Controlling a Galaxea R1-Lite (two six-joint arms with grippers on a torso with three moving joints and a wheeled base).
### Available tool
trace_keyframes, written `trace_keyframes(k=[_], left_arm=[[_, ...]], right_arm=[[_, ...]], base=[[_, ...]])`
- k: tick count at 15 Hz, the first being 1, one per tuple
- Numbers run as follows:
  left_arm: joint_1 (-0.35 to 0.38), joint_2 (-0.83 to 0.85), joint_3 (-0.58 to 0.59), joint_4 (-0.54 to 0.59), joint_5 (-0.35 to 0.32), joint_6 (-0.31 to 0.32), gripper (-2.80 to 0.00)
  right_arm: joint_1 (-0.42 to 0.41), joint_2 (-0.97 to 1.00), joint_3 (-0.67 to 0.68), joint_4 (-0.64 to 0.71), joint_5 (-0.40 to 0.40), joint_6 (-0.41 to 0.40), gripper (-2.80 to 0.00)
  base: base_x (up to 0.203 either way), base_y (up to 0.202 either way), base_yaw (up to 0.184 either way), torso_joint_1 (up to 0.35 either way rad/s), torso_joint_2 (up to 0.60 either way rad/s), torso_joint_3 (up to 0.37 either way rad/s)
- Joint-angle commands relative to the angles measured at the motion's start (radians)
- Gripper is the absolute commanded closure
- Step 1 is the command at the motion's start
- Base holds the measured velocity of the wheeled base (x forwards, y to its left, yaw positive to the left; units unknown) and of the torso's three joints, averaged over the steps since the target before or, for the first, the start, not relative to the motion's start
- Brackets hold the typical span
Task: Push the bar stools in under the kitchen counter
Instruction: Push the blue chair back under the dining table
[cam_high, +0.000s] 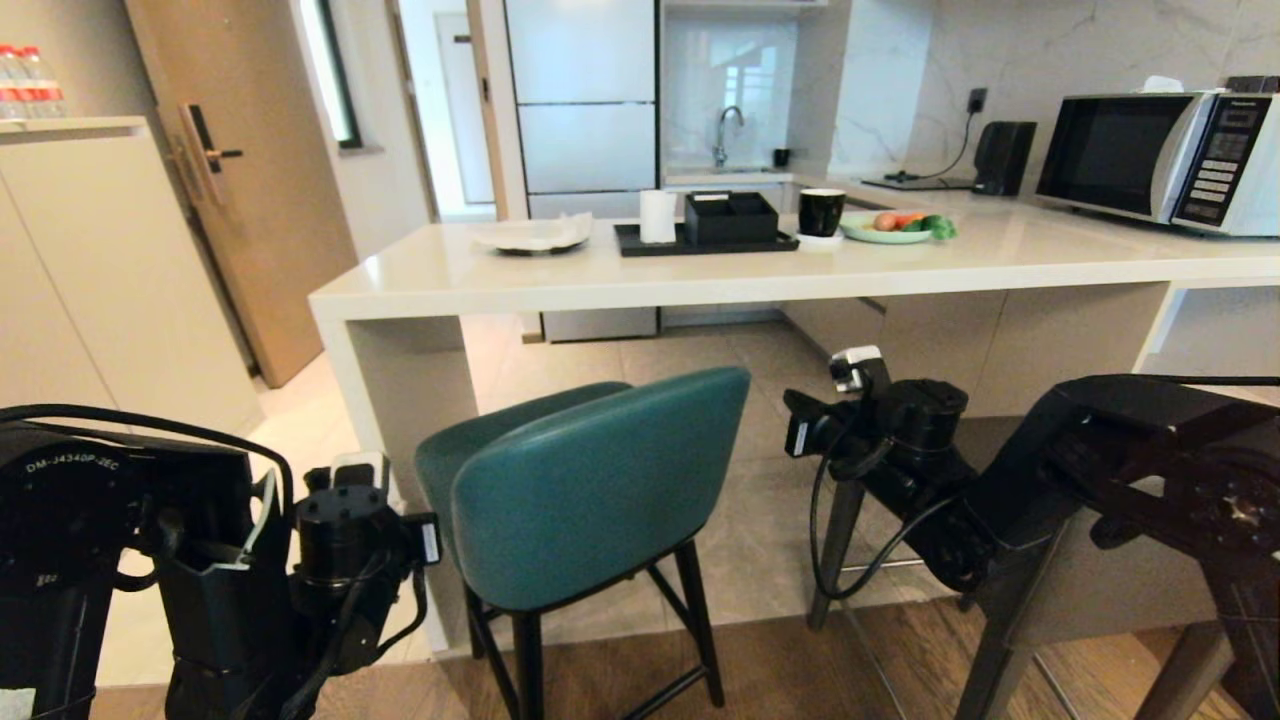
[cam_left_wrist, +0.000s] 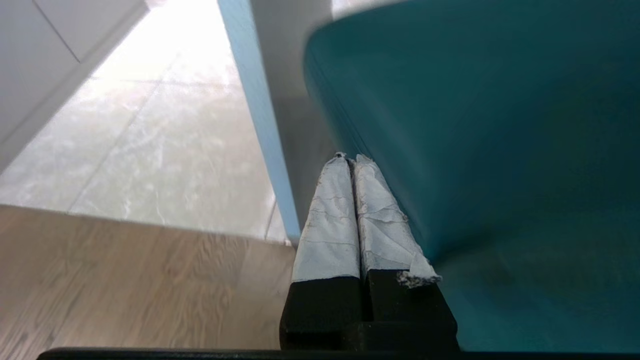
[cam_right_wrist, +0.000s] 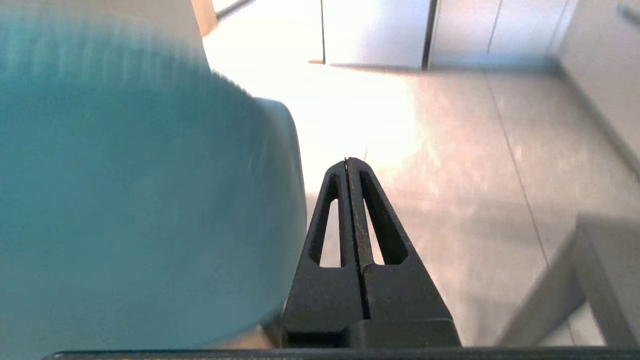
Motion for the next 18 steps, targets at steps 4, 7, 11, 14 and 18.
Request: trace_keyframes(k=[4, 7, 11, 14, 18], left_arm=[[-0.051, 0.017, 0.01, -0.009, 0.072, -0.026, 0.0], [-0.05, 0.013, 0.006, -0.009, 0.124, -0.063, 0.0], [-0.059, 0.017, -0.004, -0.009, 0.163, -0.081, 0.0], [-0.101, 0.017, -0.004, -0.009, 0.199, -0.083, 0.0], [-0.131, 0.022, -0.005, -0.009, 0.209, -0.092, 0.0]], right_arm=[[-0.015, 0.168, -0.378, 0.181, 0.034, 0.007, 0.0], [-0.029, 0.273, -0.569, 0.3, 0.068, 0.015, 0.0], [-0.051, 0.391, -0.794, 0.439, 0.14, 0.017, 0.0], [-0.057, 0.475, -0.95, 0.553, 0.215, 0.017, 0.0], [-0.033, 0.463, -0.947, 0.567, 0.259, 0.017, 0.0]], base=[[0.0, 0.0, 0.0, 0.0, 0.0, 0.0], [0.0, 0.0, 0.0, 0.0, 0.0, 0.0], [0.0, 0.0, 0.0, 0.0, 0.0, 0.0], [0.0, 0.0, 0.0, 0.0, 0.0, 0.0], [0.0, 0.0, 0.0, 0.0, 0.0, 0.0]])
